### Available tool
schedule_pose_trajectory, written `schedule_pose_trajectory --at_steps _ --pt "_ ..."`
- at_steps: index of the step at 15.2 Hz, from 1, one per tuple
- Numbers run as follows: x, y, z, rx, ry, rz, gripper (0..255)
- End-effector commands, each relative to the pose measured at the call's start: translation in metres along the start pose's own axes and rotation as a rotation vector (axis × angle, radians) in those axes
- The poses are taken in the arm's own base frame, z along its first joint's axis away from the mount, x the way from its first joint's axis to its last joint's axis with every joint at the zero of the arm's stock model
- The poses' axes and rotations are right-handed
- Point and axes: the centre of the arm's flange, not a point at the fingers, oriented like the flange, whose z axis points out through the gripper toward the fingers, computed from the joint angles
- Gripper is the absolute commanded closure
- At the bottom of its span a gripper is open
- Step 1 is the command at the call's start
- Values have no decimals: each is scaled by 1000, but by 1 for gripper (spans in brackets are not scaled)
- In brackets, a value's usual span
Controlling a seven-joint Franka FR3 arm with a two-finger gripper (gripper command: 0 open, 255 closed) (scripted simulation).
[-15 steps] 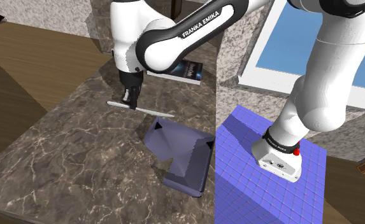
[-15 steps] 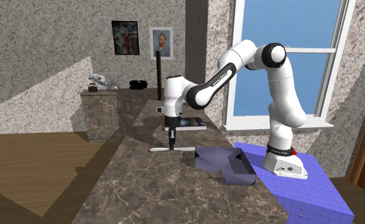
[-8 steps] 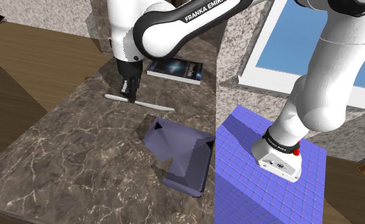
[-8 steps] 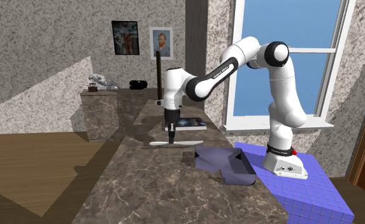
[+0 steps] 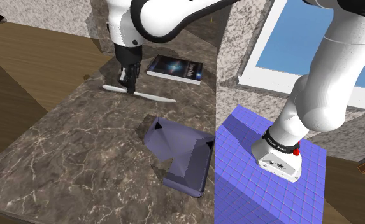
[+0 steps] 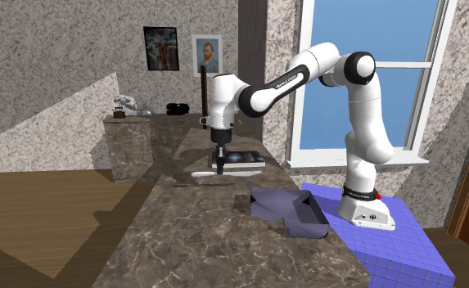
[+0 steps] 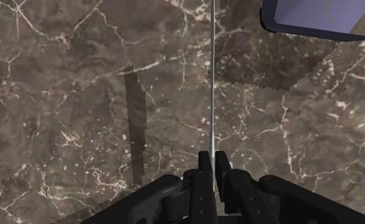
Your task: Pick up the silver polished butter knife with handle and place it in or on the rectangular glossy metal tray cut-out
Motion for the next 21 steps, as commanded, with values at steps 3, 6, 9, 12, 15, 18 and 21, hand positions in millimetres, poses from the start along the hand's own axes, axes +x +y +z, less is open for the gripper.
schedule_pose_trajectory --at_steps 3,6,9,12,15,18,21 --pt "1 0 -22 0 0 0 255" --pt "1 0 -38 0 0 0 255" --pt "2 0 -53 0 0 0 255" --pt "-27 -27 -58 0 0 0 255" --pt "-56 -53 -63 0 0 0 255" --pt "-85 -79 -69 0 0 0 255" --pt "-114 -106 -74 0 0 0 255"
